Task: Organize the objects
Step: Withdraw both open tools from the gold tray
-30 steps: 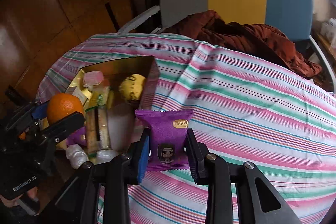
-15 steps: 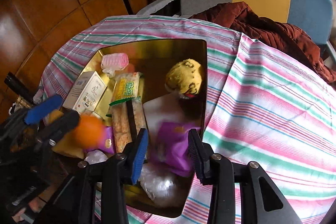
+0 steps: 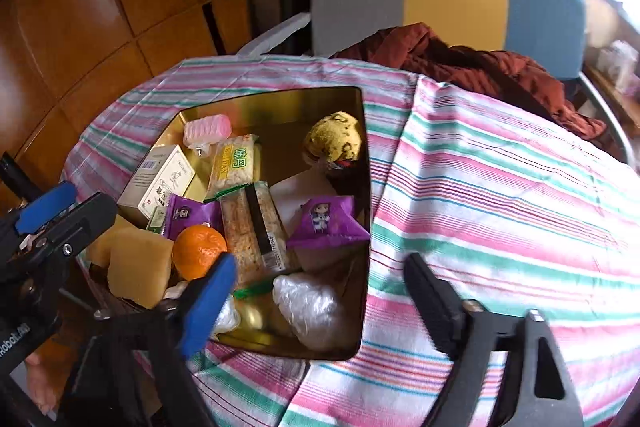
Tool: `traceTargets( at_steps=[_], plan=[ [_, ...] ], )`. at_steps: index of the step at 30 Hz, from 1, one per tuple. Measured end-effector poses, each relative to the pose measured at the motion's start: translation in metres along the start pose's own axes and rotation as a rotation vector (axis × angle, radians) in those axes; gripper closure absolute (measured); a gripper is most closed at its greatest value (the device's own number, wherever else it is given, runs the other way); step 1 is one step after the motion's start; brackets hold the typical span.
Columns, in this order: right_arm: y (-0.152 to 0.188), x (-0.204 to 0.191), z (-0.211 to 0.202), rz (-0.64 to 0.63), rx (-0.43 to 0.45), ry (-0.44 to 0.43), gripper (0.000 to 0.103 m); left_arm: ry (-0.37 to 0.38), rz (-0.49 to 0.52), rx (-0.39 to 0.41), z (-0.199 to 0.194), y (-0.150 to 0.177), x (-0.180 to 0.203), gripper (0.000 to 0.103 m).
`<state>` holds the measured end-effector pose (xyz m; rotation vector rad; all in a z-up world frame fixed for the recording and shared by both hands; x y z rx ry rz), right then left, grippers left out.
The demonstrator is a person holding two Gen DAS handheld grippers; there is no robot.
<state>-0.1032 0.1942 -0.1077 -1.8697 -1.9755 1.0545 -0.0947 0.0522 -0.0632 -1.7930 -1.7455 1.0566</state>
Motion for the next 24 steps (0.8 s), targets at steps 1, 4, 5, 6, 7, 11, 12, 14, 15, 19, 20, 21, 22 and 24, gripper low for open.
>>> traceTargets(
  at_steps=[1, 4, 5, 6, 7, 11, 12, 14, 15, 19, 20, 21, 22, 24],
  plan=[
    [0.001, -0.001, -0.002, 0.003, 0.008, 0.009, 0.01, -0.005, 0.002, -0.003, -0.001, 0.002, -0.001, 0.03],
    [0.005, -0.002, -0.012, -0.002, 0.044, 0.042, 0.005, 0.023, -0.034, -0.02, -0.004, 0.01, -0.004, 0.03],
    [0.006, -0.003, -0.015, -0.007, 0.056, 0.05, 0.004, 0.025, -0.045, -0.027, -0.004, 0.012, -0.006, 0.03],
    [0.008, -0.005, -0.018, -0.014, 0.066, 0.057, 0.004, 0.025, -0.054, -0.032, -0.004, 0.014, -0.008, 0.03],
    [0.01, -0.006, -0.021, -0.019, 0.075, 0.065, 0.004, 0.02, -0.062, -0.037, -0.005, 0.016, -0.01, 0.03],
    [0.019, -0.008, -0.032, -0.031, 0.118, 0.102, 0.001, 0.026, -0.09, -0.051, -0.007, 0.023, -0.013, 0.032],
    [0.021, -0.008, -0.033, -0.033, 0.124, 0.112, 0.001, 0.034, -0.096, -0.048, -0.008, 0.024, -0.013, 0.033],
    [0.025, -0.007, -0.035, -0.036, 0.132, 0.127, 0.0, 0.06, -0.11, -0.039, -0.011, 0.025, -0.013, 0.034],
    [0.026, -0.007, -0.036, -0.037, 0.135, 0.128, 0.0, 0.061, -0.117, -0.039, -0.012, 0.026, -0.014, 0.034],
    [0.028, -0.006, -0.037, -0.038, 0.131, 0.133, 0.0, 0.024, -0.105, -0.034, -0.012, 0.026, -0.018, 0.038],
    [0.028, -0.007, -0.036, -0.039, 0.129, 0.133, 0.0, 0.017, -0.102, -0.032, -0.012, 0.026, -0.019, 0.038],
    [0.028, -0.008, -0.036, -0.043, 0.127, 0.133, 0.0, 0.014, -0.102, -0.031, -0.011, 0.026, -0.019, 0.038],
    [0.028, -0.008, -0.035, -0.047, 0.125, 0.134, 0.0, 0.015, -0.106, -0.033, -0.01, 0.026, -0.02, 0.04],
    [0.029, -0.009, -0.032, -0.052, 0.118, 0.132, 0.0, 0.014, -0.107, -0.036, -0.008, 0.027, -0.02, 0.042]
  ],
)
Point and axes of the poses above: each gripper's, at about its wrist camera, not at the fingertips, and z roughly the way its jaws point, x to its right, y to its underside, the point moved 10 cm from there along z, roughly the way its jaws point, and after that the axes turned 15 degrees about -y, right-handed, at the moved point
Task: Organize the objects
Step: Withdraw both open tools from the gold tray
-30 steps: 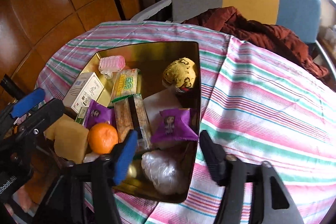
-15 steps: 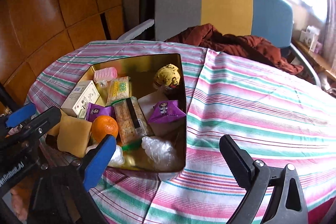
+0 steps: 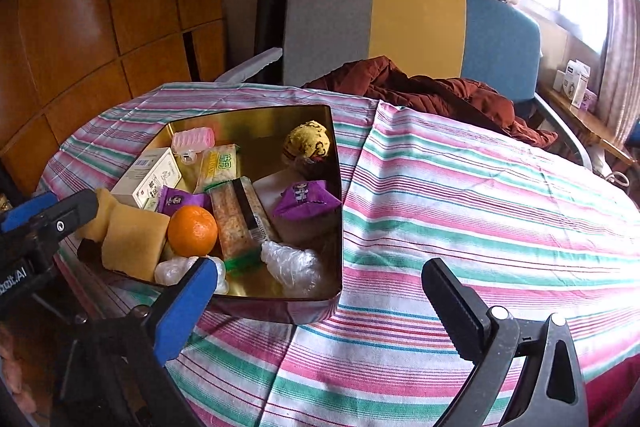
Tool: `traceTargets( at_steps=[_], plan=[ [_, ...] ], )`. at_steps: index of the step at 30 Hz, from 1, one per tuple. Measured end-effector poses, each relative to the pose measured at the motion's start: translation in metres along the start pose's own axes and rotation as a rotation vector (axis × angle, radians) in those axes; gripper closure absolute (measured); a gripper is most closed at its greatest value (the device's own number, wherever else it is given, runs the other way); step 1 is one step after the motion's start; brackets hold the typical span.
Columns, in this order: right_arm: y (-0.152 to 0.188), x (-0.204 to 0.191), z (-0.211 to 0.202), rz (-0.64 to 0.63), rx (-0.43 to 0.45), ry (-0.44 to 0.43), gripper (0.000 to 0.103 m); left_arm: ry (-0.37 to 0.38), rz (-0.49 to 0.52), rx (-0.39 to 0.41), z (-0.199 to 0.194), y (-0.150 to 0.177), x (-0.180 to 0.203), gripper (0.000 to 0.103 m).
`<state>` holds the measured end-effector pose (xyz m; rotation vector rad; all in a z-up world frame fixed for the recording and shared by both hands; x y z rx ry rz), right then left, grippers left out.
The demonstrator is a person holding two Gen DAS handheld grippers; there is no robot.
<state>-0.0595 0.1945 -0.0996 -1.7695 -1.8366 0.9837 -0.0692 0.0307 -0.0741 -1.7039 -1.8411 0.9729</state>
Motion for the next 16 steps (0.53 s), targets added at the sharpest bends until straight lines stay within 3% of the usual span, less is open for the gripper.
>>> traceTargets(
  at_steps=[16],
  plan=[
    [0.003, -0.004, 0.008, -0.032, -0.011, 0.002, 0.0, -0.039, 0.024, -0.013, 0.013, 0.007, -0.002, 0.045]
  ],
)
Point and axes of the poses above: each gripper's, at about its wrist camera, not at the fingertips, and z roughly the way its jaws point, x to its right, y to its underside, the point moved 10 cm from there along z, roughly the way its jaws point, and after that the axes turned 15 degrees about -y, right-handed, at the moved point
